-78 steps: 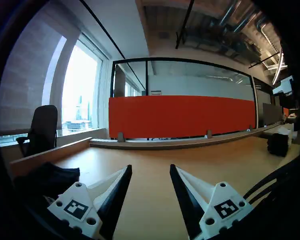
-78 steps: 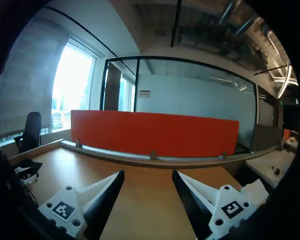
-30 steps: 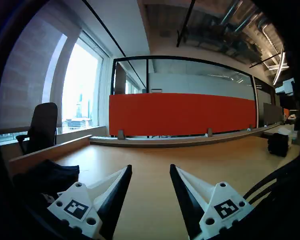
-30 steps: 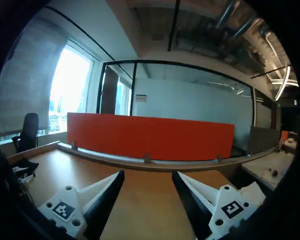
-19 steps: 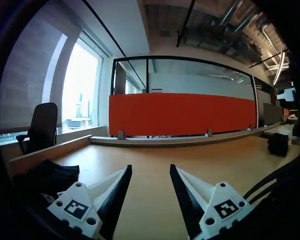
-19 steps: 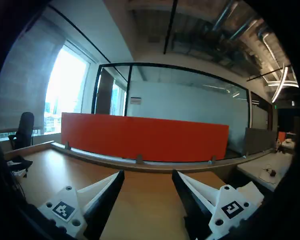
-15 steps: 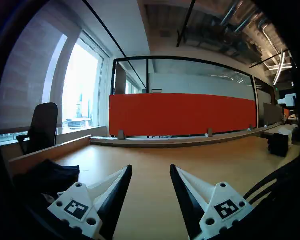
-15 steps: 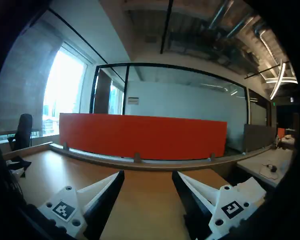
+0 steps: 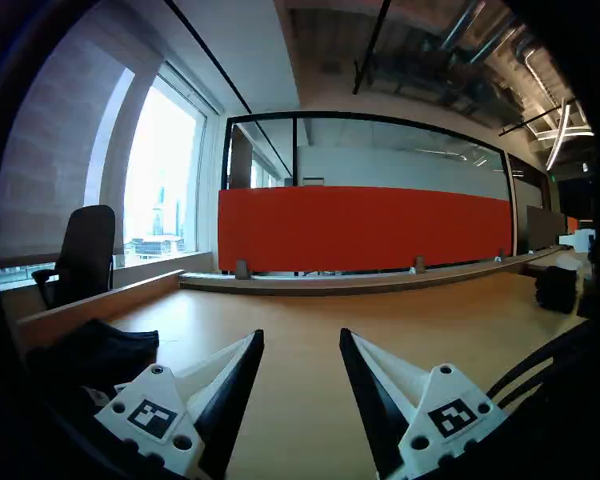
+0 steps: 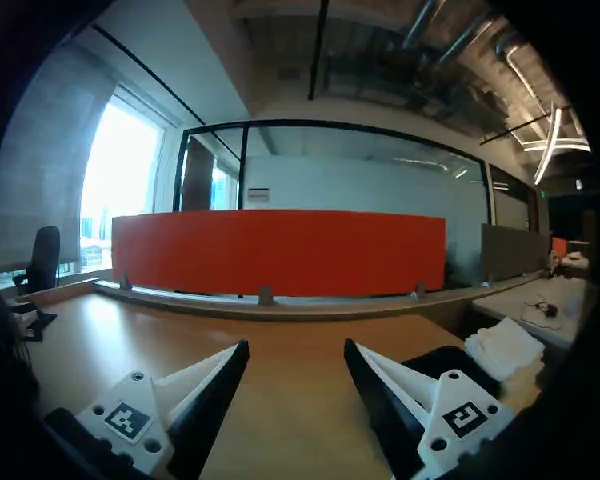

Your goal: Fold towel

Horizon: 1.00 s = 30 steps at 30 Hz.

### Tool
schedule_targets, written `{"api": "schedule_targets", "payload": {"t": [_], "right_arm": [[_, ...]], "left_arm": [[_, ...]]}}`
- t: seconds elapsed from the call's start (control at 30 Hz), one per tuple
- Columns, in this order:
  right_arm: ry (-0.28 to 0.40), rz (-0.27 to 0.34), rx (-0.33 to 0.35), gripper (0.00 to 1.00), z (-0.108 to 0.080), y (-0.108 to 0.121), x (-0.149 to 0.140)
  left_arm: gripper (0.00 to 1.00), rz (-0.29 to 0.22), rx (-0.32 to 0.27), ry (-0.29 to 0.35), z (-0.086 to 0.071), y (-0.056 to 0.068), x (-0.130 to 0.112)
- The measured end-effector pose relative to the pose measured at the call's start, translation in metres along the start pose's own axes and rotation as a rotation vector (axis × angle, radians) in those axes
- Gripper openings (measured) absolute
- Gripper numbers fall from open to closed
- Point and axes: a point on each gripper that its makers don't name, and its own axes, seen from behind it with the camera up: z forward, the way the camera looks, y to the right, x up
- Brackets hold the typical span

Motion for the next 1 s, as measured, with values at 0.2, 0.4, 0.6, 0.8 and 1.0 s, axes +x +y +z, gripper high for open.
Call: {"api": "schedule_targets", "payload": {"t": [0.2, 0.4, 0.6, 0.8, 1.0], "right_arm": [[0.000, 0.001, -0.001, 0.92, -0.003, 0.000, -0.023], [-0.018, 0.004, -0.021, 0.92, -0.005, 0.006, -0.046], [-0.018, 0.003, -0.036, 0.92, -0.003, 0.007, -0.053], [-0.015, 0.014, -0.044, 0.92, -0.005, 0.006, -0.053], [-0.015, 0.023, -0.028, 0.92, -0.005, 0.001, -0.057]], "left_arm": [[0.69, 0.000, 0.000, 0.000, 0.000, 0.000, 0.000], [0.69, 0.000, 0.000, 0.000, 0.000, 0.000, 0.000], [0.69, 0.000, 0.000, 0.000, 0.000, 0.000, 0.000], [0.69, 0.000, 0.000, 0.000, 0.000, 0.000, 0.000], [0.69, 0.000, 0.000, 0.000, 0.000, 0.001, 0.000]]}}
